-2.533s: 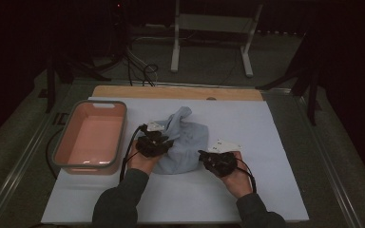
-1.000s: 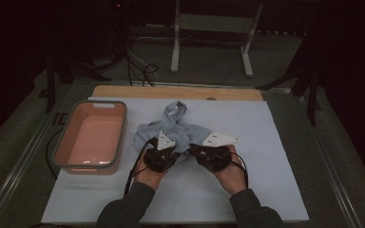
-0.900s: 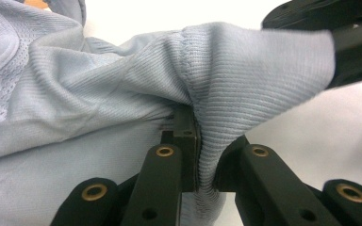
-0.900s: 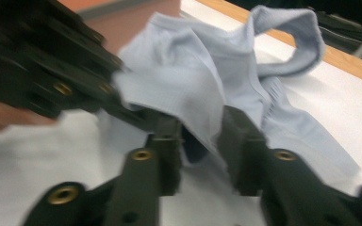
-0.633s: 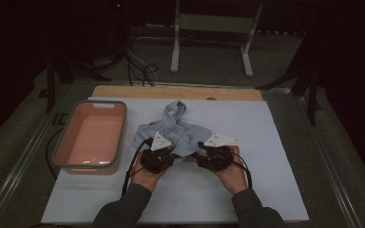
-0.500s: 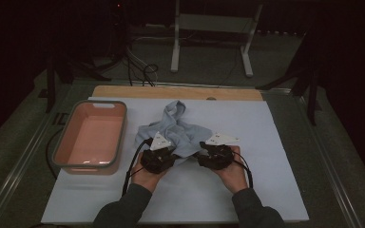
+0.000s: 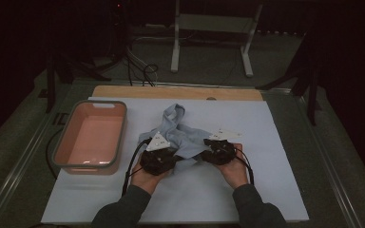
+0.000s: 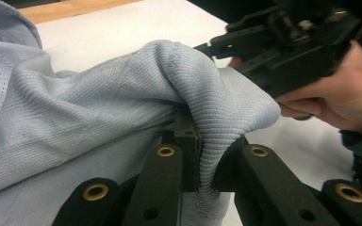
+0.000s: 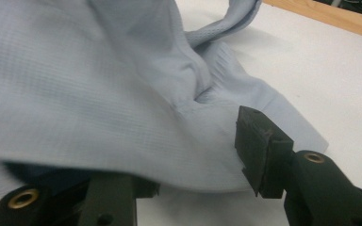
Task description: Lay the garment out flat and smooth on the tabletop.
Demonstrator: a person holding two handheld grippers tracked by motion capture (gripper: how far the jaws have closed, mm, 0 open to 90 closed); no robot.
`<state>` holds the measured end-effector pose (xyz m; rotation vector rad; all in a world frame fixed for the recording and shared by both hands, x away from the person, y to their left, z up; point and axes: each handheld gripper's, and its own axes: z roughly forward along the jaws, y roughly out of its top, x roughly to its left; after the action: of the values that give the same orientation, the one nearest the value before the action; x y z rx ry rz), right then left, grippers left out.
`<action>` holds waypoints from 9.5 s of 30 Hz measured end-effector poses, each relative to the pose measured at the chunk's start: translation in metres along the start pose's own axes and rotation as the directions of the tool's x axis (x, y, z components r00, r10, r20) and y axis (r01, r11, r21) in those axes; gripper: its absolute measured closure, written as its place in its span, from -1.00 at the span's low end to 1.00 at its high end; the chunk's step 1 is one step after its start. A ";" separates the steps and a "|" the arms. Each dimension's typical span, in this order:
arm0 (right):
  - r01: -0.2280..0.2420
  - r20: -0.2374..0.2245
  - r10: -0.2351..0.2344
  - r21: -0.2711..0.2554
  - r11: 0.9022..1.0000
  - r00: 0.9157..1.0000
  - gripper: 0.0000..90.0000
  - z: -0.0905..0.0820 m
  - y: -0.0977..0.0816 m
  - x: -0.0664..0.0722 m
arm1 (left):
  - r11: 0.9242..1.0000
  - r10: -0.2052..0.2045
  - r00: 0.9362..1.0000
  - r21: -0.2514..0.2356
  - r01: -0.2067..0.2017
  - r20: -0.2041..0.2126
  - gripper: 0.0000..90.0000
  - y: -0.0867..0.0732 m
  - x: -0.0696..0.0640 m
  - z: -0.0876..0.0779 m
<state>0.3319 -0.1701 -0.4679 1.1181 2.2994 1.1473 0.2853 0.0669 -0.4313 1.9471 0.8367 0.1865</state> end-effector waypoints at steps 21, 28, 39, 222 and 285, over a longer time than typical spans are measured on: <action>-0.021 0.167 0.026 -0.029 0.999 0.986 0.94 -0.021 0.001 -0.028 | 1.000 -0.004 0.997 0.016 0.005 -0.074 0.85 -0.008 0.017 -0.008; -0.024 0.228 0.044 -0.088 0.996 0.973 0.94 -0.058 -0.002 -0.032 | 1.000 0.002 0.995 0.025 0.000 -0.103 0.83 -0.009 0.017 -0.002; -0.058 0.197 0.073 -0.082 0.995 0.978 0.71 -0.068 -0.017 -0.042 | 0.999 -0.008 0.991 0.033 0.013 -0.132 0.76 -0.012 0.020 0.002; -0.109 0.127 0.107 0.007 0.994 0.986 -0.29 -0.136 -0.068 -0.067 | 0.986 -0.015 0.993 0.165 0.034 -0.116 0.43 -0.069 0.018 0.013; -0.192 0.164 0.166 0.160 0.968 0.972 0.52 -0.047 -0.059 -0.080 | 0.993 0.018 0.973 0.121 0.010 -0.230 1.00 -0.080 0.012 -0.022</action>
<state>0.3252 -0.2778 -0.4883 1.4514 2.2529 0.8990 0.2462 0.1135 -0.4887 2.0674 1.0157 0.3785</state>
